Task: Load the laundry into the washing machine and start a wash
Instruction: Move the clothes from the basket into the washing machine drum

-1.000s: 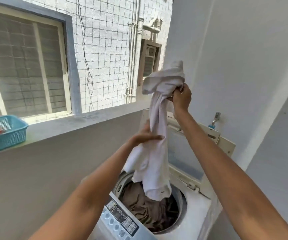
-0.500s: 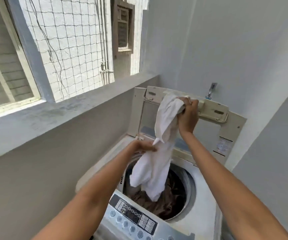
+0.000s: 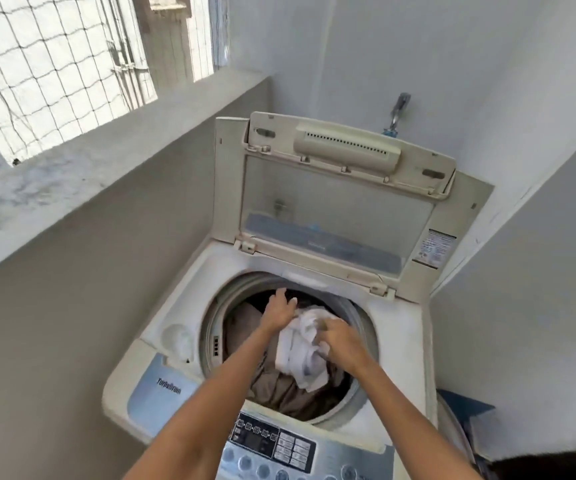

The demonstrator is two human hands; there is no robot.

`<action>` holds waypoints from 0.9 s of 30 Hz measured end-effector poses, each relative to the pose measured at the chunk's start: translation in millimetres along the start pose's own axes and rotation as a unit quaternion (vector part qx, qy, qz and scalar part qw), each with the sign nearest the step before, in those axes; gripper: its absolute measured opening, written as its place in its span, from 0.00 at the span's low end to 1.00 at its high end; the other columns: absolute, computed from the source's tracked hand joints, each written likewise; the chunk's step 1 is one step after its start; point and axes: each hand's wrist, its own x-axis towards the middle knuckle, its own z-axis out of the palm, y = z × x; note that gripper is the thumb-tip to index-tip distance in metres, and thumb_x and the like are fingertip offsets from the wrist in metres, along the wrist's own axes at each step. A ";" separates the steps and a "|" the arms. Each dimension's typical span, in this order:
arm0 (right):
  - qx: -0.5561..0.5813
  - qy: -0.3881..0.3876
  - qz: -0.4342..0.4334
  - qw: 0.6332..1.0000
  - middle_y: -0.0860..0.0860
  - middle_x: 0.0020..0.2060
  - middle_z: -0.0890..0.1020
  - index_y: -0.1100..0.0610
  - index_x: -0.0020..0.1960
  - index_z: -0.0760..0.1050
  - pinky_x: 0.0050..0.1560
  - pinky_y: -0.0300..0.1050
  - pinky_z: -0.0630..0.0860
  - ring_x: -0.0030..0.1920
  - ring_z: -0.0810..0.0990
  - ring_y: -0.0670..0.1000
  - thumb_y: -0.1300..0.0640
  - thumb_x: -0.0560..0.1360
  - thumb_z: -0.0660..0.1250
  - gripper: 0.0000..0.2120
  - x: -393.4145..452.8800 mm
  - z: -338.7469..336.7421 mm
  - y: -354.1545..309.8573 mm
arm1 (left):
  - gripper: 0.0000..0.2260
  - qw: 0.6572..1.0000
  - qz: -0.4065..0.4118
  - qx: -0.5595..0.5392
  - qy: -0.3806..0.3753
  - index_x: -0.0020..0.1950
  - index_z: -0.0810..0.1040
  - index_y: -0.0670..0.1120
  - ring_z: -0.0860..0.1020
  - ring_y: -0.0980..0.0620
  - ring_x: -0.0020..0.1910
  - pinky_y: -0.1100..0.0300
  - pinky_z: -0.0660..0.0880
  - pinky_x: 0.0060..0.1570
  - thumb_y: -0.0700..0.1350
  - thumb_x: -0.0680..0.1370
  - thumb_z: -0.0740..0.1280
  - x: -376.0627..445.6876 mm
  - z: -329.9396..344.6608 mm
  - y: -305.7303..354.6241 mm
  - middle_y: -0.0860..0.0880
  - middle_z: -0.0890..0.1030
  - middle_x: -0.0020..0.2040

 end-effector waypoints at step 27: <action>0.241 0.448 0.257 0.822 0.51 0.49 0.82 0.57 0.54 0.73 0.42 0.47 0.73 0.46 0.80 0.55 0.55 0.80 0.60 0.07 -67.9 -64.0 103.4 | 0.07 0.946 0.321 0.030 0.032 0.53 0.73 0.51 0.78 0.51 0.45 0.56 0.71 0.44 0.49 0.80 0.57 -26.0 158.1 154.5 0.51 0.81 0.47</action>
